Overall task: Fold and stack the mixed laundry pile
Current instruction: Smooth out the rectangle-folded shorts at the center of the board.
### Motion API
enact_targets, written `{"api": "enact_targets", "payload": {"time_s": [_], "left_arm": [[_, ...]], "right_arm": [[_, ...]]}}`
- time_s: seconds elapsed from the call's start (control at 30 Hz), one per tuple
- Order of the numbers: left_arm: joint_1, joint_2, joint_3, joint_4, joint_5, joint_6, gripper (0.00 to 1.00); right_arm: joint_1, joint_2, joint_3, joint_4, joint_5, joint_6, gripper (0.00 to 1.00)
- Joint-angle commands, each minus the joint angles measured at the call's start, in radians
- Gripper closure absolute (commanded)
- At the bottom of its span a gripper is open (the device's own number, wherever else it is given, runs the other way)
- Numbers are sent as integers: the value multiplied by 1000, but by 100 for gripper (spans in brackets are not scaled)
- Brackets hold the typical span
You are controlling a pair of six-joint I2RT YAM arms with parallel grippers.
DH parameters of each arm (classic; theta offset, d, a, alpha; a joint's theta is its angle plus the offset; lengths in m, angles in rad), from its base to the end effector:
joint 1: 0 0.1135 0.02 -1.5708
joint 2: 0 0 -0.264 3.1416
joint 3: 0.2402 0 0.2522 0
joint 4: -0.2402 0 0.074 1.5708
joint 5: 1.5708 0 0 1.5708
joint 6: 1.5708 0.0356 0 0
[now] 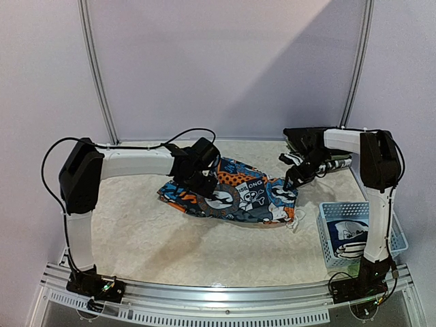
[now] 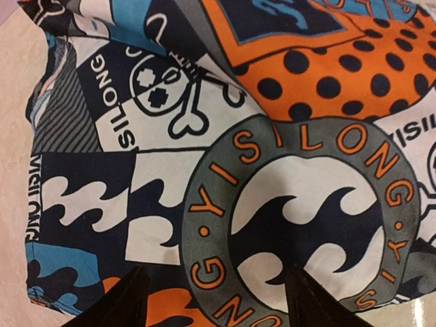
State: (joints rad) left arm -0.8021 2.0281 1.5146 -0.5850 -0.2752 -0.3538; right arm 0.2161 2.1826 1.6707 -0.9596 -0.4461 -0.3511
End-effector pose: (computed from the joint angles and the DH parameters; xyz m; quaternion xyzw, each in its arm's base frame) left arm 0.3050 -0.3014 0.1859 0.1828 0.9461 -0.0149 0.2670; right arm 0.4119 0.1061 0.1563 -0.2831 0.9320 0.2172 0.0632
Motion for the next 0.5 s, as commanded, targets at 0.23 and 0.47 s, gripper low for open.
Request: {"api": "enact_targets", "payload": {"time_s": [0.23,0.47], "left_arm": [[96,-73,-150,-39,-115,82,32],[20,-165,-10,-50,-170,267,30]], "right_arm": [[83,-51,-214,-17,-37,40,38],[48,-265,-243,74,124,94,1]]}}
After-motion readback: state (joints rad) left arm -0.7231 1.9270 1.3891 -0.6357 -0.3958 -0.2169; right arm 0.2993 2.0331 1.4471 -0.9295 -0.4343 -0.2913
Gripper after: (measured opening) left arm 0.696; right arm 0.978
